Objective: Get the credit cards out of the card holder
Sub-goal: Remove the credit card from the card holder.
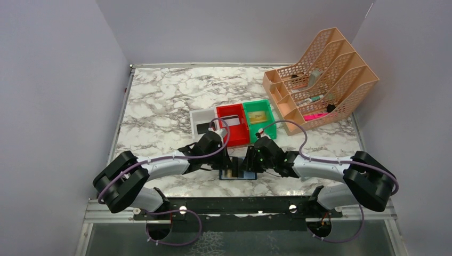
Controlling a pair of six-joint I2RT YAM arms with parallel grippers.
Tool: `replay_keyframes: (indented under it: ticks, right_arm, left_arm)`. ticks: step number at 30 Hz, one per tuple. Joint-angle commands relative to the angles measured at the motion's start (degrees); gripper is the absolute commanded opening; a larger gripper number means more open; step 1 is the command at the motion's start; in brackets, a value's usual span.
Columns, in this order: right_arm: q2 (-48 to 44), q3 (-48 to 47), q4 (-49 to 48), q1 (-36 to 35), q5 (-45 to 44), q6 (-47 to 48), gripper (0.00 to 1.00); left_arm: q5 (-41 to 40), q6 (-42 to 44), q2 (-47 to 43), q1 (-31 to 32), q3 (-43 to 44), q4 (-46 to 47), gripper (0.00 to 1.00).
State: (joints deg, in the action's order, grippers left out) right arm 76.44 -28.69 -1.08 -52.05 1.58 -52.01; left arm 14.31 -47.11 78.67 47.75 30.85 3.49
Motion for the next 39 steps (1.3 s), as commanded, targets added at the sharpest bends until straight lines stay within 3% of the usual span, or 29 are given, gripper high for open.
replay_keyframes:
  ticks: [1,7,13,15,18,23,27,33,39]
  right_arm:
    - [3.7,0.2,-0.9,0.0,0.1,-1.0,0.41]
    - [3.8,3.5,-4.1,0.0,1.1,-3.7,0.36]
    - [3.2,4.4,-4.1,0.0,0.4,-4.2,0.34]
    - [3.2,4.4,-4.0,0.0,0.2,-4.4,0.34]
    - [2.7,4.3,-3.1,0.0,-0.5,-4.4,0.34]
    - [1.9,3.4,0.1,0.0,-2.9,-3.9,0.34]
    - [0.3,1.6,4.9,0.0,-6.3,-3.3,0.34]
    - [-5.1,-1.1,8.9,0.0,-8.5,0.1,0.36]
    - [-6.6,-4.2,5.7,0.0,-2.2,5.1,0.4]
  left_arm:
    - [1.8,-1.6,1.0,0.0,0.1,4.5,0.09]
    - [5.0,-5.2,1.8,0.0,-2.3,11.0,0.22]
    - [6.9,-6.0,3.7,0.0,-2.4,12.5,0.26]
    - [6.8,-5.9,3.7,0.1,-2.4,12.4,0.23]
    - [5.1,-5.1,2.5,0.0,-2.1,10.2,0.12]
    - [-2.7,-1.2,-1.4,0.0,0.7,-0.9,0.0]
    - [-8.9,0.8,-5.6,0.0,2.5,-8.0,0.0]
    - [-11.8,2.1,-11.8,-0.3,3.3,-12.0,0.0]
    - [-17.4,2.5,-16.1,-0.4,4.3,-16.8,0.0]
